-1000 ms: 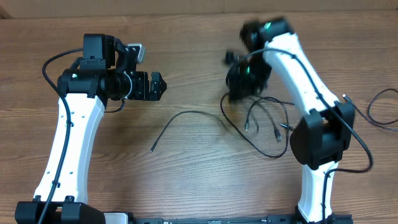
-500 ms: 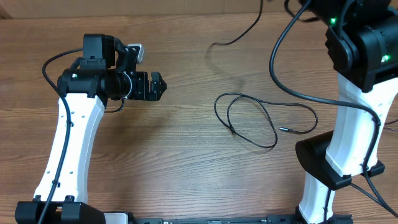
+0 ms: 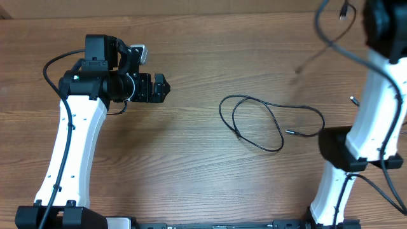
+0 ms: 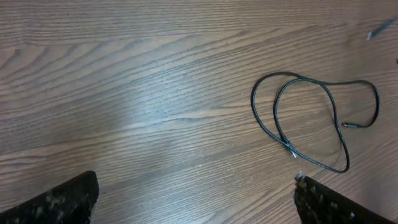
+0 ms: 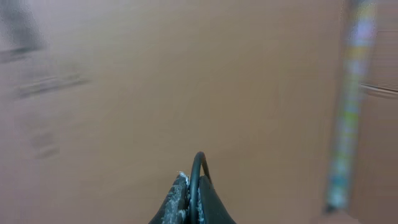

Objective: Untangle cables
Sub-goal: 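Lift a cable with the right gripper and carry it to the upper right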

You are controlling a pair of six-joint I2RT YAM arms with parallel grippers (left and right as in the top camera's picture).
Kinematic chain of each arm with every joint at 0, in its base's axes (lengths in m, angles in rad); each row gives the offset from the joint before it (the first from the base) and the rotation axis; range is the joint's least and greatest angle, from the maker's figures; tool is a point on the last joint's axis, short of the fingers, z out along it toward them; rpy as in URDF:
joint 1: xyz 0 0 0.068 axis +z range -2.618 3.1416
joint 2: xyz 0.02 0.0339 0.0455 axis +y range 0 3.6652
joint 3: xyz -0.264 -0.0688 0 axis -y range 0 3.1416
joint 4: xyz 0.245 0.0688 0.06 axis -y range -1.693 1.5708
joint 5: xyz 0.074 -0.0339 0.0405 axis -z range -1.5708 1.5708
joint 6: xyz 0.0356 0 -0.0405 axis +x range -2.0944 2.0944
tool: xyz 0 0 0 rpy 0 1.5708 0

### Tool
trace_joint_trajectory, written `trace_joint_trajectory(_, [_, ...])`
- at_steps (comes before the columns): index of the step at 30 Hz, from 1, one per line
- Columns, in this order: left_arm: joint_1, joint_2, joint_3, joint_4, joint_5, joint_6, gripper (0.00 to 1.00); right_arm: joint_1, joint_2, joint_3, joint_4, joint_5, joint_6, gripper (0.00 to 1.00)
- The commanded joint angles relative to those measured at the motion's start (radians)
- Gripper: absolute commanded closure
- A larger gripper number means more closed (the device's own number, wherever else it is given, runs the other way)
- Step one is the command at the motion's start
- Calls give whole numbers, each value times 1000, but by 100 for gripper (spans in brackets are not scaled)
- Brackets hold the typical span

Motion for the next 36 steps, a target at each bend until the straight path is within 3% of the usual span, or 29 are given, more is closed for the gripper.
trace_joint_trajectory(1, [-6,0,8,0,1,11,0,-98,42,0,12,16,102,96])
trace_joint_trajectory(5, [-6,0,8,0,1,11,0,-227,101,-32,98,-145,101,96])
trace_joint_trajectory(20, [-6,0,8,0,1,12,1,-389,126,-174,655,-154,101,96])
trace_joint_trajectory(27, [-6,0,8,0,1,11,0,-424,128,-231,637,-154,90,96])
trace_joint_trajectory(36, [-6,0,8,0,1,11,0,-484,128,-563,606,-155,90,96])
